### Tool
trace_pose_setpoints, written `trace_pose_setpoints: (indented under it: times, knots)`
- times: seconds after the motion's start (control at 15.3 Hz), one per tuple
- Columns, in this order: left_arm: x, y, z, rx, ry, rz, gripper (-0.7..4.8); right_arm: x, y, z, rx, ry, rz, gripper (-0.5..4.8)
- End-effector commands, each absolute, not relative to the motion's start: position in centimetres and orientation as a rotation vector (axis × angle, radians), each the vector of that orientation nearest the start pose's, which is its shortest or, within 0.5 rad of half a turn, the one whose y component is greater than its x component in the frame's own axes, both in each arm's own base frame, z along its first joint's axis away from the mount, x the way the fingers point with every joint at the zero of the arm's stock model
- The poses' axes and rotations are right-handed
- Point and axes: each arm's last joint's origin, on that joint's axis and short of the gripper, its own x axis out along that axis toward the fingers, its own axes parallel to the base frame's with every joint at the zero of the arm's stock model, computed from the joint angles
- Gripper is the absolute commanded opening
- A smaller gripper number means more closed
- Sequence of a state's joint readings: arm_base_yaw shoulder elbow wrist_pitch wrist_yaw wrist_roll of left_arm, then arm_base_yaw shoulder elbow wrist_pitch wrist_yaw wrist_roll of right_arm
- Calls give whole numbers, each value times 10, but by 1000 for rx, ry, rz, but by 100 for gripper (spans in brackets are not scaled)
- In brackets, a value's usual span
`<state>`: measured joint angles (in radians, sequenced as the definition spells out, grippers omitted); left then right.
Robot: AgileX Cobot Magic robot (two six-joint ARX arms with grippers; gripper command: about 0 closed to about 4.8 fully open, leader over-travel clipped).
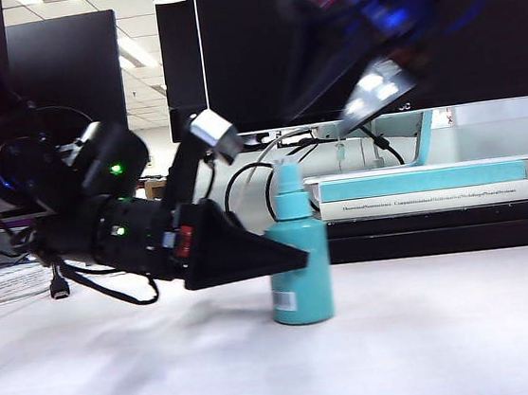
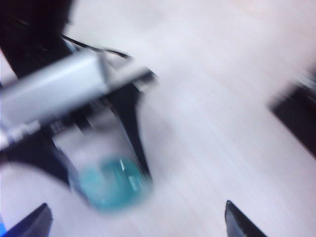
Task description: Pick up the sprayer with the left hand, pick up its lid with the right hand then put the lid on the sprayer.
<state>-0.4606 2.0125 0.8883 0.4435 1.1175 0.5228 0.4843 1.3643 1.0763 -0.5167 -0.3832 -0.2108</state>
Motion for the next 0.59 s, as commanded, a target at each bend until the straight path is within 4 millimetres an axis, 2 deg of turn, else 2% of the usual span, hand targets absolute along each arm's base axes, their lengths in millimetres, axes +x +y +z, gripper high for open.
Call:
trace_pose_setpoints:
  times: [0.07, 0.13, 0.2, 0.46, 0.59]
  knots:
    - [306, -172, 85, 119, 436, -1571, 328, 235, 122, 303, -213, 683, 862, 479]
    - [306, -172, 85, 112, 434, -1583, 417, 233, 120, 308, -211, 658, 856, 479]
    - [305, -172, 85, 103, 430, -1595, 479, 230, 117, 314, -209, 626, 846, 479]
    - [305, -172, 90, 78, 432, -1605, 479, 226, 114, 316, -214, 622, 827, 479]
    - [307, -170, 107, 113, 393, -1568, 479, 227, 113, 314, -228, 626, 791, 479]
